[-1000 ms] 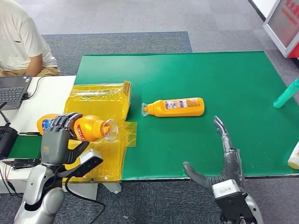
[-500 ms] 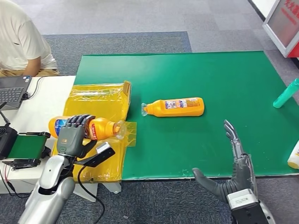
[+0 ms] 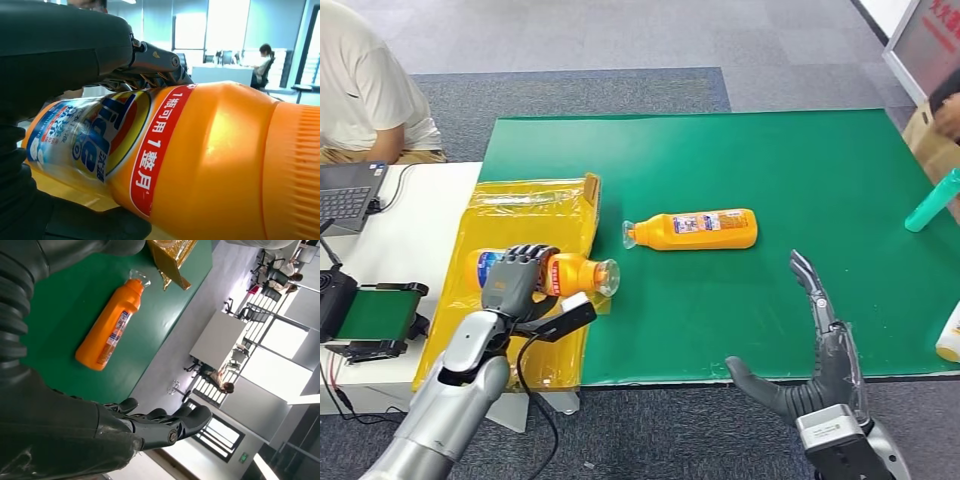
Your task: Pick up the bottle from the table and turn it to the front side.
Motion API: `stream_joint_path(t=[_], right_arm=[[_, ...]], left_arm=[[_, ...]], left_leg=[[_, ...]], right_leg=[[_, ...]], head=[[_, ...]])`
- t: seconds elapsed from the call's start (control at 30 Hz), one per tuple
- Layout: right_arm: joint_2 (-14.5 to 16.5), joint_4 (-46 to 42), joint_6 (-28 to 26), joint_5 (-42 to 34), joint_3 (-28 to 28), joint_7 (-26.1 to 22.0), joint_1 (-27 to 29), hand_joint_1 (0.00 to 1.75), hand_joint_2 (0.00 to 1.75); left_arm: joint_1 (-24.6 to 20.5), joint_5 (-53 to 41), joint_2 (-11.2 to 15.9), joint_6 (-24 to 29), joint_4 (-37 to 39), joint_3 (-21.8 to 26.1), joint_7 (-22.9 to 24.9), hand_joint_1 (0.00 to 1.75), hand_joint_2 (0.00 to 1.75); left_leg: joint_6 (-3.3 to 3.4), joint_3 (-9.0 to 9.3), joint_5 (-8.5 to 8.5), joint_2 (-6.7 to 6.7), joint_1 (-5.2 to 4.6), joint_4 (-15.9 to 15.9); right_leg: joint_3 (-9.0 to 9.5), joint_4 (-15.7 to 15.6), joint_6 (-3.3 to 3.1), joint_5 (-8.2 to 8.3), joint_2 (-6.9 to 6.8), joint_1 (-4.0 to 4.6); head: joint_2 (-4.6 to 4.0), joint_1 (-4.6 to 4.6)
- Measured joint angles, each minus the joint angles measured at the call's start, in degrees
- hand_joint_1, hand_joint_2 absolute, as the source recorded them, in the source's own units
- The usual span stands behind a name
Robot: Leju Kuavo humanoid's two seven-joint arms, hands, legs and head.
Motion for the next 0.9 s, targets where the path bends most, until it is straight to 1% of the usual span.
stream_joint_path(t=[0.27, 0.53, 0.57, 0.67, 0.7, 0.9], right_arm=[[-0.04, 0.00, 0.13, 1.60, 0.41, 0.01, -0.10, 0.00, 1.75], [-0.44, 0.00, 0.07, 3.09, 1.19, -0.27, -1.40, 0.00, 1.75], [-0.46, 0.00, 0.06, 3.14, 1.32, -0.31, -1.53, 0.00, 1.75], [-0.54, 0.00, 0.04, 3.63, 1.54, -0.33, -1.76, 0.00, 1.75], [-0.65, 0.00, 0.04, 4.10, 1.64, -0.32, -1.79, 0.00, 1.75], [-1.95, -0.01, 0.06, 6.28, 2.35, -0.25, -1.93, 0.00, 1.75]], left_arm=[[-3.22, 1.37, -2.02, -1.06, 5.98, -1.28, 0.28, 1.75, 1.75], [-4.63, 3.15, -4.13, -2.01, 9.43, -2.64, 0.26, 1.73, 1.75], [-4.66, 3.33, -4.31, -2.02, 9.70, -2.73, 0.25, 1.33, 1.75], [-4.71, 3.61, -4.63, -2.01, 10.19, -2.97, 0.19, 0.03, 1.75], [-4.71, 3.63, -4.71, -2.03, 10.30, -3.07, 0.15, 0.00, 1.75], [-4.82, 3.83, -5.00, -2.07, 10.56, -4.14, 0.08, 0.00, 1.75]], left_leg=[[0.00, -0.01, 0.00, 0.00, 0.00, 0.00], [0.00, -0.01, -0.01, 0.00, 0.00, 0.00], [0.00, -0.01, -0.01, 0.00, 0.00, 0.00], [0.00, -0.01, 0.00, 0.00, 0.00, 0.00], [0.00, -0.01, 0.00, 0.00, 0.00, 0.00], [0.00, -0.01, 0.00, 0.00, 0.00, 0.00]], right_leg=[[-0.01, 0.00, 0.00, -0.01, 0.00, 0.00], [-0.01, 0.00, 0.00, 0.00, 0.00, -0.01], [-0.01, 0.00, 0.00, 0.00, 0.00, -0.01], [-0.01, 0.00, 0.00, 0.00, 0.00, 0.00], [-0.01, 0.00, 0.00, 0.00, 0.00, 0.00], [0.00, 0.00, 0.01, 0.00, 0.00, -0.01]], head=[[0.00, 0.01], [0.00, 0.01], [-0.01, 0.01], [0.00, 0.01], [0.01, 0.00], [0.00, 0.01]])
